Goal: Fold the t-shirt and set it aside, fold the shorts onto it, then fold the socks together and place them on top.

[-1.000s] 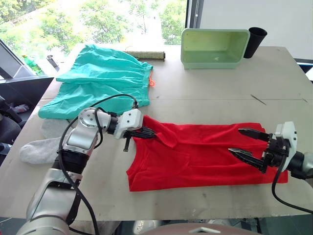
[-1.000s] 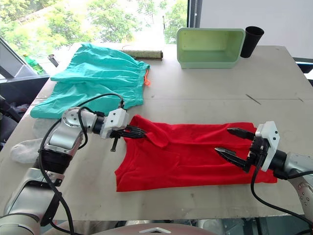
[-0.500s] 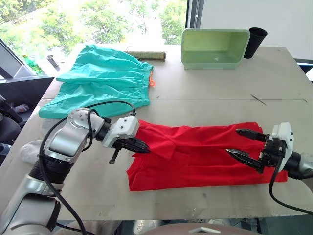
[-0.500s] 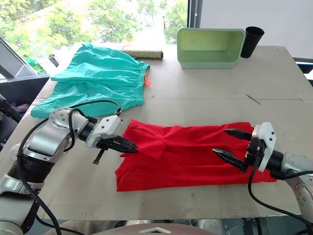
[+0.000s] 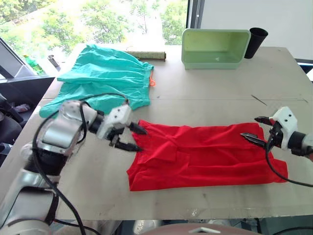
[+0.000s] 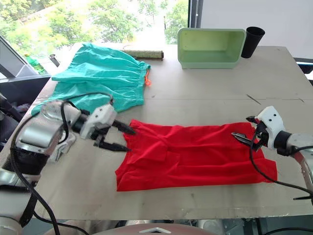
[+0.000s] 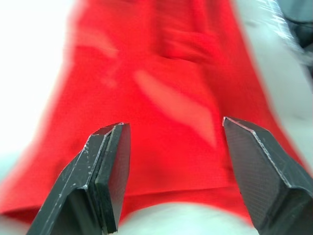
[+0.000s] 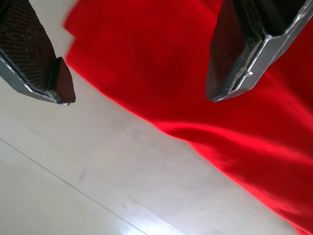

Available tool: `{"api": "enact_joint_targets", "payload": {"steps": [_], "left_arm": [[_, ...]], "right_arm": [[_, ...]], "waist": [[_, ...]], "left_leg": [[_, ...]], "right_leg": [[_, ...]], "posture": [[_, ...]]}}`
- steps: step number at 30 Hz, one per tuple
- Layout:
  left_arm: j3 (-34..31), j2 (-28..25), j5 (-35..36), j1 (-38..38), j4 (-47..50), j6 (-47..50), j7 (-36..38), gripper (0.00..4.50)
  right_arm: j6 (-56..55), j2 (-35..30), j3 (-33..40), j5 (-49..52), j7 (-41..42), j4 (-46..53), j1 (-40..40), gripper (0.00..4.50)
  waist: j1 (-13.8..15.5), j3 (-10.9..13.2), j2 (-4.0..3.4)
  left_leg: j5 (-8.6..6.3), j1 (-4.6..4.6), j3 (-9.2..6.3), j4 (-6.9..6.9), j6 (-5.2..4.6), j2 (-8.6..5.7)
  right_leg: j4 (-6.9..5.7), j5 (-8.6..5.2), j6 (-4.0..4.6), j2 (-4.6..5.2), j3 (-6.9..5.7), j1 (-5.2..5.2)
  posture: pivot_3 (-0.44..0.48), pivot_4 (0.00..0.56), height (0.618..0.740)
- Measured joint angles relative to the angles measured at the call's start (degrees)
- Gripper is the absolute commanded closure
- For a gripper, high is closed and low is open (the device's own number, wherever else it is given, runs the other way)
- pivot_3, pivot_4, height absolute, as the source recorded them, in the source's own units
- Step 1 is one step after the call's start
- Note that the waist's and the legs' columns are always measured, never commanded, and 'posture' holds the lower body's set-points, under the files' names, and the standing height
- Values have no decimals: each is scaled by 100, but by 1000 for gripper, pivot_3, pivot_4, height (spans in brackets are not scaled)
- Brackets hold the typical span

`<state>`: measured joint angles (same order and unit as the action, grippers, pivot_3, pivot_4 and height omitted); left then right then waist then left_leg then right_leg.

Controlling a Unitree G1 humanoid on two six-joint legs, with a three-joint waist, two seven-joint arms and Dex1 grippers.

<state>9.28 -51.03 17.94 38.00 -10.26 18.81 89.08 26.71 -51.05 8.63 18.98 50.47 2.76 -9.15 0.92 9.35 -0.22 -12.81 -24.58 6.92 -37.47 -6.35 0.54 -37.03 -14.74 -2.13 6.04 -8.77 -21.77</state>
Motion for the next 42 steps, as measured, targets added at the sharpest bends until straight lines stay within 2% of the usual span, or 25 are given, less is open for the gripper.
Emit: {"api": "enact_joint_targets", "payload": {"steps": [4, 9, 12, 19, 20, 24, 27, 29, 30, 33, 38, 42], "left_arm": [[33, 355, -479, 808, -1363, -509, -405, 1271], [278, 721, -992, 1061, -2325, -1112, -454, 1271], [496, 989, -1226, 1134, -2715, -1441, -334, 1189], [729, 1288, -1833, 1582, -3802, -2195, -352, 1189], [765, 1315, -1908, 1611, -3931, -2308, -395, 1189], [826, 1392, -2130, 1752, -4365, -2676, -502, 1189], [868, 1397, -2244, 1841, -4515, -2816, -324, 1189], [886, 1351, -2255, 1841, -4515, -2868, -136, 1588], [888, 1346, -2258, 1841, -4515, -2878, -119, 1588], [892, 1309, -2319, 1842, -4523, -2987, -82, 2484], [869, 1146, -2209, 1656, -4290, -2879, 140, 4473], [786, 882, -1863, 1118, -3492, -2373, 201, 4473]], "right_arm": [[436, -157, -441, -296, 69, -792, -695, 0], [1136, -192, -695, -387, 185, -1319, -1246, 0], [1621, -190, -787, -306, 294, -1414, -1458, 767], [1934, -194, -815, -250, 419, -1377, -1462, 4262], [1932, -193, -816, -243, 425, -1340, -1451, 4392], [1923, -199, -809, -244, 421, -1254, -1388, 4392], [1901, -199, -808, -248, 414, -1204, -1354, 4392], [1877, -199, -808, -247, 408, -1170, -1333, 4500], [1875, -199, -808, -248, 408, -1165, -1330, 4500], [1798, -194, -808, -254, 396, -1147, -1312, 4500], [1670, -178, -831, -312, 386, -1156, -1334, 4500], [1362, -162, -1109, -605, 391, -1415, -1686, 4500]], "waist": [[-23, 0, 0], [-32, 0, 1], [-27, 0, 2], [-22, 0, 4], [-29, -1, 4], [-32, -1, 5], [-42, -2, 5], [-53, -3, 5], [-54, -3, 5], [-78, -3, 5], [-160, -3, 4], [-206, -5, 0]], "left_leg": [[1, 2, 15, 0, -1, -1], [1, 2, 31, 0, -1, 0], [1, 1, 31, -2, -1, 0], [0, 0, 27, -13, -1, 0], [0, 1, 28, -14, -1, 0], [0, 1, 26, -17, -1, 1], [0, 1, 24, -20, 0, 1], [-1, 2, 24, -20, 0, 1], [-1, 2, 24, -20, 0, 1], [-1, 1, 22, -20, 0, 1], [-1, 1, 22, -20, -1, 1], [-1, 3, 22, -19, -1, 1]], "right_leg": [[-11, 9, 14, -3, 9, 1], [-20, 9, 14, -3, 16, -6], [-20, 9, 15, -2, 15, -7], [-28, 9, 15, 6, 13, -8], [-30, 10, 16, 8, 14, -8], [-37, 10, 16, 10, 14, -11], [-40, 10, 17, 13, 13, -11], [-41, 10, 17, 13, 13, -11], [-41, 10, 17, 13, 13, -11], [-41, 10, 18, 14, 13, -11], [-41, 10, 18, 15, 13, -12], [-44, 9, 18, 15, 15, -14]], "posture": [[0, 150, 740], [0, 150, 740], [0, 150, 740], [0, 150, 740], [0, 150, 740], [0, 150, 740], [0, 150, 740], [0, 150, 740], [0, 150, 740], [0, 150, 740], [0, 150, 740], [0, 150, 740]]}}
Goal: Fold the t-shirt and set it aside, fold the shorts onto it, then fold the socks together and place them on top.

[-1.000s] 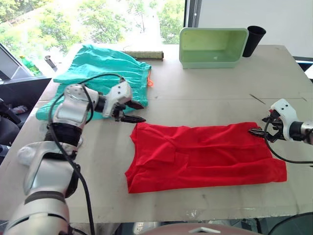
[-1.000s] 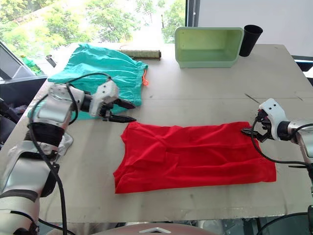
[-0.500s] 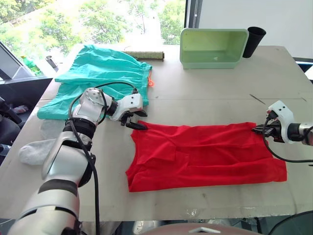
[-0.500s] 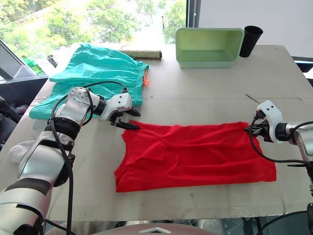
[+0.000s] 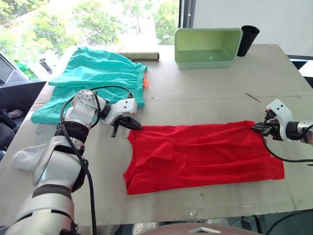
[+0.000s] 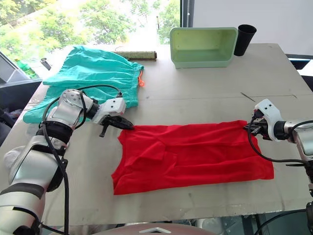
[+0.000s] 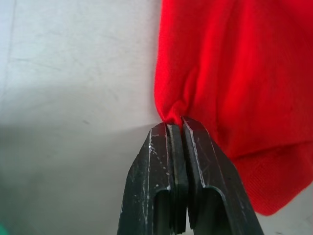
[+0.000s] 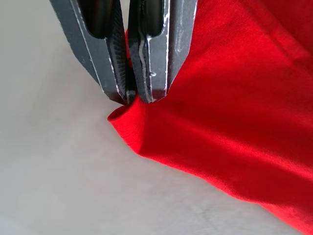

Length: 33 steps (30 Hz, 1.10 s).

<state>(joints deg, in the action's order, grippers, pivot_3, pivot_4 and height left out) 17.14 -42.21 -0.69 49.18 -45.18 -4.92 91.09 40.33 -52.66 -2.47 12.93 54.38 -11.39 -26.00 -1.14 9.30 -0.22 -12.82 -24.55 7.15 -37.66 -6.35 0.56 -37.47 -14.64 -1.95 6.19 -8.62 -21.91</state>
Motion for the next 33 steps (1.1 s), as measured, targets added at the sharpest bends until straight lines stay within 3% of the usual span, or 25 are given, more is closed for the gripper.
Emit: {"api": "enact_joint_targets", "payload": {"steps": [8, 15, 18, 26, 33], "left_arm": [[-631, -543, 672, -1778, 2745, 1789, -378, 4473], [-1205, -997, 1279, -3499, 5460, 3572, -1164, 4473], [-1467, -1054, 1581, -3991, 6238, 4141, -1465, 4473], [-1696, -824, 2583, -4688, 7845, 5454, -2396, 4473], [-1645, -1123, 3461, -5251, 8599, 5946, -2376, 4473]], "right_arm": [[-1432, 747, -900, -1154, -303, -1969, -1862, 4500], [-3438, 2435, -1643, -2399, -1257, -5185, -4019, 4500], [-3915, 2950, -1802, -2771, -1747, -5890, -4498, 4500], [-4506, 4030, -2029, -3583, -3092, -6658, -5100, 4500], [-4835, 4777, -1901, -3763, -3950, -6758, -5427, 4500]], "waist": [[-123, 3, -6], [-123, 7, -9], [-111, 7, -9], [-131, 7, -10], [-130, 6, -10]], "left_leg": [[1, -2, 3, 2, 1, -1], [11, -3, 20, 27, 17, 0], [13, -3, 19, 28, 20, 0], [23, 6, 16, 38, 38, -1], [38, 11, 17, 63, 62, 3]], "right_leg": [[-3, -1, 0, -1, 4, -8], [-14, -2, 2, -11, 21, -31], [-13, -2, 2, -13, 26, -30], [-21, -1, 4, -21, 36, -30], [-25, -6, 12, -30, 39, -42]], "posture": [[0, 150, 740], [0, 150, 740], [0, 150, 740], [0, 150, 740], [0, 150, 740]]}}
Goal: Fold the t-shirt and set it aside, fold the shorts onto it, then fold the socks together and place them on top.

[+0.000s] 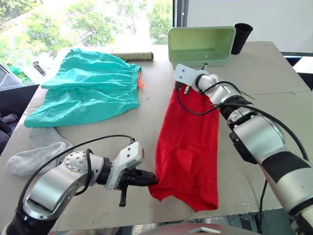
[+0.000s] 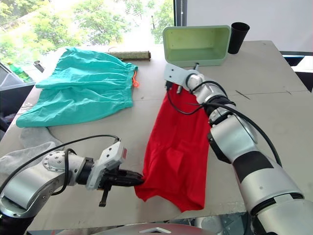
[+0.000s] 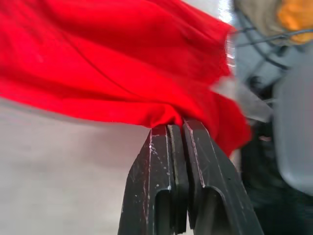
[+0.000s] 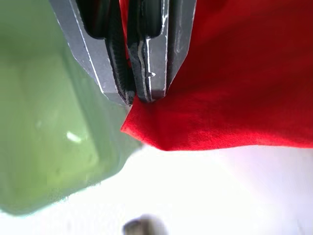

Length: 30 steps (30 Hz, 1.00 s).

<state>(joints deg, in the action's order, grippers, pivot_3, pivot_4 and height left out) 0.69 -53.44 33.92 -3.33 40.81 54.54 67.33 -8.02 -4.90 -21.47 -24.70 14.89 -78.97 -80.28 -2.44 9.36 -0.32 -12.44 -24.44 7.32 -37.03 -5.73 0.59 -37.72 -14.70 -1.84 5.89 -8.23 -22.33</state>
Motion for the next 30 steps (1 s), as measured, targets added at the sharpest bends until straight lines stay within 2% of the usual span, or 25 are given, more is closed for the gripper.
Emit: {"api": "enact_joint_targets", "payload": {"steps": [4, 5, 6, 8, 9, 10, 11, 14, 16, 20, 24, 27, 30], "left_arm": [[199, -222, 60, -181, 122, -119, 7, 4473], [250, -211, 42, -177, 112, -235, -34, 3707], [270, -210, 30, -172, 97, -303, -61, 3447], [289, -226, -17, -174, 59, -417, -105, 2389], [289, -227, -27, -175, 32, -457, -150, 2021], [287, -228, -58, -177, -70, -495, -229, 1445], [287, -229, -71, -183, -109, -496, -252, 1445], [177, -475, -61, -378, -206, -642, -107, 1445], [22, -662, -64, -554, -295, -780, 36, 1445], [-361, -1040, -42, -994, -438, -1209, 545, 1445], [-525, -993, -21, -927, -652, -1696, 857, 1445], [-700, -683, 26, -465, -1036, -1945, 788, 1445], [-642, -640, -368, -130, -1485, -2520, 739, 1445]], "right_arm": [[-100, 256, 321, 143, 56, -33, 0, 4500], [-96, 306, 450, 224, 129, -33, 0, 3782], [-96, 311, 496, 258, 175, -33, 0, 3498], [-98, 288, 587, 276, 221, -34, 0, 2447], [-105, 266, 609, 274, 221, -34, 0, 2082], [-137, 194, 629, 272, 220, -33, 0, 1228], [-142, 164, 635, 272, 220, -33, 0, 1031], [-163, -6, 805, 348, 438, -32, 3, 65], [-173, -173, 925, 463, 703, -29, 13, 65], [-230, -717, 1265, 839, 1862, 109, 296, 65], [-280, -1344, 1629, 1359, 2978, 640, 863, 65], [-434, -2055, 1940, 1919, 3943, 1810, 1881, 65], [-143, -2767, 2147, 2844, 5135, 4112, 3764, 65]], "waist": [[14, -1, 1], [16, -1, 2], [19, -1, 2], [16, -1, 1], [11, -1, 1], [9, -1, 1], [9, -1, 1], [-7, -1, 2], [-3, -1, 2], [6, -2, 3], [46, -1, 1], [111, -3, 6], [164, -3, 5]], "left_leg": [[-13, 0, -1, -1, 27, -1], [-13, 0, -1, -1, 28, -1], [-13, 0, -1, -1, 29, -1], [-13, 0, -1, 0, 29, -1], [-13, 0, 0, 1, 29, -1], [-11, 0, 1, 5, 31, -1], [-11, 0, 1, 7, 32, -1], [-7, -2, 9, 16, 34, 0], [-6, -2, 10, 19, 34, 0], [-6, -2, 12, 20, 35, 1], [-6, -3, 12, 20, 33, 1], [5, -2, 11, 12, 12, 0], [6, 2, 12, 22, 8, 1]], "right_leg": [[0, 0, 1, 0, 0, -4], [0, 1, 2, -1, 0, -4], [-1, 1, 2, -1, 0, -4], [0, 1, 2, -2, 1, -6], [0, 1, 2, -2, 2, -6], [0, 0, 2, -3, 2, -10], [0, 0, 2, -4, 3, -11], [0, 0, 3, -6, 9, -21], [1, 0, 3, -7, 9, -22], [6, 0, 3, -6, 10, -21], [5, 0, 3, -2, 9, -19], [7, 0, 2, 1, 7, -6], [12, 0, 2, 2, 7, -3]], "posture": [[0, 150, 740], [0, 150, 740], [0, 150, 740], [0, 150, 740], [0, 150, 740], [0, 150, 740], [0, 150, 740], [0, 150, 740], [0, 150, 740], [0, 150, 740], [0, 150, 740], [0, 150, 740], [0, 150, 740]]}}
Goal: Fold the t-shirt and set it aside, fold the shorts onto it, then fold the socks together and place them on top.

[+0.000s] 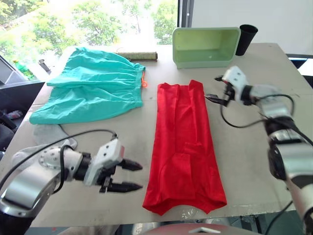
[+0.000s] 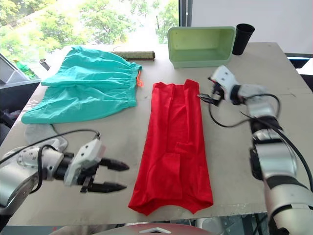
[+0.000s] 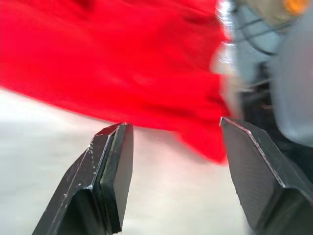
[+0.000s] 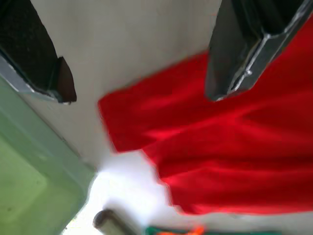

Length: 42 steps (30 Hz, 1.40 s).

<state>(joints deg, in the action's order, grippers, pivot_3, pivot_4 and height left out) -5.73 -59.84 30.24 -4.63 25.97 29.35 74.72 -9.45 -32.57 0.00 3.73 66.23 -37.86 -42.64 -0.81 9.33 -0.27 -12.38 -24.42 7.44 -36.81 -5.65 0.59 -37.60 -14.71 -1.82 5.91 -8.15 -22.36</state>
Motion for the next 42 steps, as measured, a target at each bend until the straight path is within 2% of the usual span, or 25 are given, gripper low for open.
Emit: {"api": "enact_joint_targets", "payload": {"steps": [4, 6, 10, 16, 22, 27, 30, 33, 36, 38, 39, 42], "left_arm": [[254, 210, -613, 262, -476, -1145, 55, 1445], [443, 318, -953, 417, -718, -1868, 144, 1445], [774, 517, -1507, 676, -1246, -3163, 306, 1445], [1467, 592, -2341, 1004, -2085, -5068, 571, 1445], [1788, 866, -2393, 1364, -2282, -5426, 630, 1445], [2532, 1569, -2438, 2039, -2563, -5549, 862, 1445], [2735, 1706, -2451, 2287, -2720, -5683, 987, 1445], [2894, 1780, -2454, 2391, -2762, -5737, 1030, 2271], [3045, 1803, -2453, 2387, -2768, -5737, 1056, 3605], [3052, 1796, -2439, 2373, -2764, -5745, 1063, 4303], [3053, 1742, -2389, 2327, -2723, -5758, 1074, 4500], [3053, 1616, -2299, 2228, -2643, -5767, 1138, 4500]], "right_arm": [[1223, -846, 177, 1023, 806, 2458, 2092, 65], [1332, -1274, 387, 1220, 969, 3188, 2776, 65], [850, -1632, 704, 1237, 1019, 3807, 3784, 65], [-760, -1718, 690, 838, 1078, 4154, 5099, 65], [-1549, -1629, 304, 760, 952, 4599, 5546, 65], [-2042, -1368, -242, 472, 688, 4746, 5190, 65], [-2086, -1369, -431, 398, 582, 4811, 5023, 65], [-2083, -1377, -583, 396, 510, 4864, 4997, 0], [-2075, -1437, -637, 439, 460, 5017, 5041, 886], [-2072, -1470, -637, 477, 452, 5094, 5087, 1648], [-2066, -1521, -638, 520, 447, 5161, 5160, 2177], [-2027, -1580, -640, 574, 435, 5211, 5287, 3642]], "waist": [[-5, 8, -17], [3, 7, -16], [48, 2, -6], [116, 2, -8], [169, 0, -6], [178, 0, -4], [178, -1, -3], [185, -1, -3], [177, 0, -3], [179, -1, -2], [176, -1, -2], [168, -1, -2]], "left_leg": [[-1, 5, 5, 4, 0, 3], [-18, 18, 9, 9, 24, 6], [-21, 28, 7, 16, 23, 7], [-22, 28, 10, 24, 20, 7], [-27, 43, 8, 19, 11, 7], [-37, 46, 4, -6, -6, 7], [-40, 47, 2, -12, -13, 7], [-43, 47, 0, -20, -20, 7], [-48, 46, 0, -27, -26, 7], [-49, 47, -4, -29, -27, 7], [-50, 46, -5, -29, -28, 7], [-51, 47, -6, -29, -29, 7]], "right_leg": [[-5, 0, 1, 7, 0, -2], [-1, -1, 0, 13, -1, 4], [10, -2, -2, 19, -4, 7], [21, -2, -2, 21, -4, 7], [26, -13, -21, 22, -5, 28], [29, -13, -24, 21, -11, 48], [29, -4, -8, 21, -15, 53], [30, -2, -4, 21, -18, 58], [29, -4, -7, 21, -18, 61], [30, -9, -17, 21, -19, 63], [30, -11, -19, 22, -19, 63], [31, -9, -16, 22, -19, 63]], "posture": [[0, 150, 740], [0, 150, 740], [0, 150, 740], [0, 150, 740], [0, 150, 740], [0, 150, 740], [0, 150, 740], [0, 150, 740], [0, 150, 740], [0, 150, 740], [0, 150, 740], [0, 150, 740]]}}
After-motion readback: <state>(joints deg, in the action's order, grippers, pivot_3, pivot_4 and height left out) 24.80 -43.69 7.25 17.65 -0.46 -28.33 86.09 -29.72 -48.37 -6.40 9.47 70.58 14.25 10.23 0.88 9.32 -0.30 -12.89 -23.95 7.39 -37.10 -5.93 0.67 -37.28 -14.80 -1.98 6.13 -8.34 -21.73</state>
